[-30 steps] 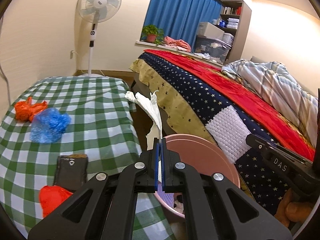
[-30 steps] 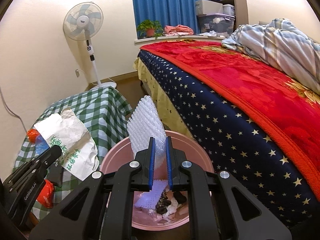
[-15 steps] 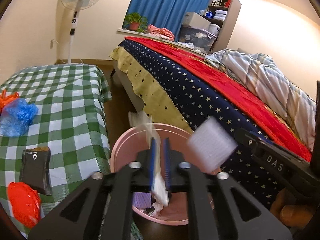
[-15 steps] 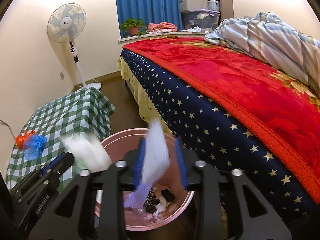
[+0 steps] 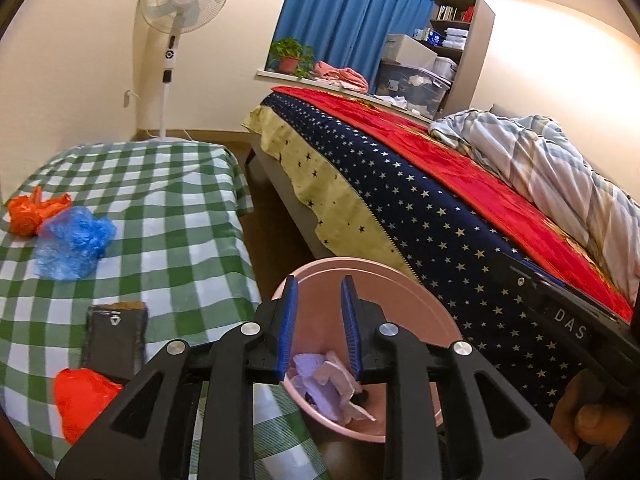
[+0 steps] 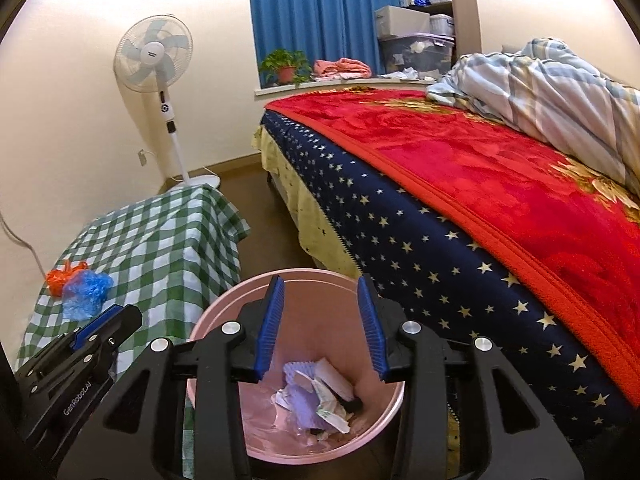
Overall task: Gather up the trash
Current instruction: 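Open the left tool over the bucket while the right tool opens to drop the foam net, then move both tools back over the checkered mattress toward the plastic bags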
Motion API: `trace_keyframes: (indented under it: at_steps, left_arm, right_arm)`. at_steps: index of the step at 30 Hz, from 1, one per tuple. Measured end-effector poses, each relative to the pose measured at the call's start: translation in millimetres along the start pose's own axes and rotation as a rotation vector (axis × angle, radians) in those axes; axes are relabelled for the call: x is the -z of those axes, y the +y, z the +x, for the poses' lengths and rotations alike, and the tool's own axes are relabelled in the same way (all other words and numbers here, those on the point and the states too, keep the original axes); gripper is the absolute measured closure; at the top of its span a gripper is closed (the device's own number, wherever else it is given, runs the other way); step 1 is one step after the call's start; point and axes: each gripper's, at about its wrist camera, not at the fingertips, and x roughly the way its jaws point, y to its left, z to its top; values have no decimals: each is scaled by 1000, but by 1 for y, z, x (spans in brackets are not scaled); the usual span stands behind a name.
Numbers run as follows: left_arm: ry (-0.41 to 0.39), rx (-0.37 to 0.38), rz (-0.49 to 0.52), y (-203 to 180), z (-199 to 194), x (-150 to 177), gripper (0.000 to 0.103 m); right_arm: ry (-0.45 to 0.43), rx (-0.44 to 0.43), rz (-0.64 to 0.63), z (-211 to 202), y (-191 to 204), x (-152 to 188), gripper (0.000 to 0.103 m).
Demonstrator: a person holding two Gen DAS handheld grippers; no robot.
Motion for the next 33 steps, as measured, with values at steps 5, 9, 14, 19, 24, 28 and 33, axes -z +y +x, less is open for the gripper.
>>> trace_keyframes:
  at_steps: [5, 9, 14, 19, 24, 28, 33]
  left_arm:
    - [-15, -19, 1, 7, -12, -2, 81]
    - [-26, -43, 2, 14, -21, -1, 81]
    - [-43, -84, -12, 32, -35, -3, 81]
    - [-60, -126, -35, 50, -48, -1, 81]
    - [-70, -171, -51, 68, -55, 3, 81]
    - [-90, -214, -77, 83, -61, 4, 81]
    - [-103, -268, -110, 101, -66, 6, 81]
  right_arm:
    - [-9, -23, -4, -5, 5, 0, 64]
    - [-13, -43, -10, -8, 11, 0, 64]
    - [-18, -76, -23, -11, 26, 1, 64]
    - [-24, -112, -38, -13, 43, 3, 64]
    - [-25, -145, -59, -13, 57, 6, 64]
    - [-26, -174, -57, -9, 66, 7, 64]
    - [-15, -222, -79, -2, 85, 12, 64]
